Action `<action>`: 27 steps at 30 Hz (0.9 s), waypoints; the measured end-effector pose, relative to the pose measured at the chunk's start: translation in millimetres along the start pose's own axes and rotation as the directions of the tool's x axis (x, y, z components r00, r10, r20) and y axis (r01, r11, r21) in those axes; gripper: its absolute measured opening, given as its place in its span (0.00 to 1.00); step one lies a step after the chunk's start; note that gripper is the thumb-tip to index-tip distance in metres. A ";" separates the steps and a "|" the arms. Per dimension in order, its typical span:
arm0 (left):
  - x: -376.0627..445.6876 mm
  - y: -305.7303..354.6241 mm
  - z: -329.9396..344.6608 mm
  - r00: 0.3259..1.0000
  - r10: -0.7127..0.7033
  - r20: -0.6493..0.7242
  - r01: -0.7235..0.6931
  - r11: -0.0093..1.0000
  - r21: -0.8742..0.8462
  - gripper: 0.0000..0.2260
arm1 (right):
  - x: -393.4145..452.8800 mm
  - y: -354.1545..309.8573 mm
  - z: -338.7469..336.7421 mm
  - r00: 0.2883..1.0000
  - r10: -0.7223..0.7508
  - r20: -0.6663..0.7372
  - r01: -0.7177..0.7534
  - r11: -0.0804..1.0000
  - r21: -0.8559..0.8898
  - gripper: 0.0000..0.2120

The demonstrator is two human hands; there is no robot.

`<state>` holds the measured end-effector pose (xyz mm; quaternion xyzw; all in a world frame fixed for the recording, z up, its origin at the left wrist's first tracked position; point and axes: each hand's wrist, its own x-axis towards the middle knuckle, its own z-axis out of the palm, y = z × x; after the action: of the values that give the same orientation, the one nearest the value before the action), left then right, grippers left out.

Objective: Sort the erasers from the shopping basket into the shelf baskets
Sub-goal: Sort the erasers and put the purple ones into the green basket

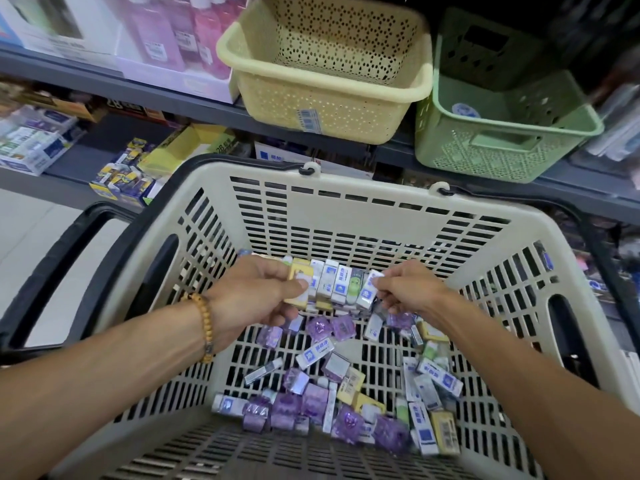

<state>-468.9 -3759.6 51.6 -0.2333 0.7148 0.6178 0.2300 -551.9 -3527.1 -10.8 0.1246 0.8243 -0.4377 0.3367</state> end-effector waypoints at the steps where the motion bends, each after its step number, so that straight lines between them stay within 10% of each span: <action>1: 0.8 -0.6 -0.1 1.000 0.002 -0.007 -0.002 1.000 0.000 0.07 | 2.6 1.7 3.6 0.999 0.001 -0.039 0.000 1.000 0.023 0.07; 8: 1.8 -2.5 1.4 0.999 0.020 -0.028 -0.018 0.997 0.076 0.07 | -14.5 -12.4 4.7 0.976 -0.146 -0.160 0.132 0.987 -0.091 0.09; 12: 1.8 -5.0 2.7 0.999 0.051 0.010 -0.052 0.990 0.134 0.04 | -53.3 -42.3 34.9 0.920 -0.291 0.263 0.274 0.957 0.099 0.10; 17: -1.8 -12.0 3.7 0.976 0.036 0.212 -0.082 0.974 0.212 0.11 | -68.5 -39.6 41.6 0.923 -0.265 0.280 0.282 0.959 -0.020 0.05; 21: -1.4 -30.9 9.7 0.917 0.000 0.398 -0.322 0.586 0.743 0.15 | -83.1 -25.6 13.6 0.924 -0.289 0.252 0.333 0.931 -0.150 0.06; 27: 5.7 -73.5 33.4 0.787 -0.197 0.585 -0.571 0.129 0.811 0.33 | -92.0 -20.5 3.5 0.916 -0.341 0.210 0.380 0.906 -0.187 0.06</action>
<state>-426.5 -3736.1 -13.3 0.2681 0.8555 0.0651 0.4382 -492.3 -3533.6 62.0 -0.1075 0.8449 -0.4058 0.3316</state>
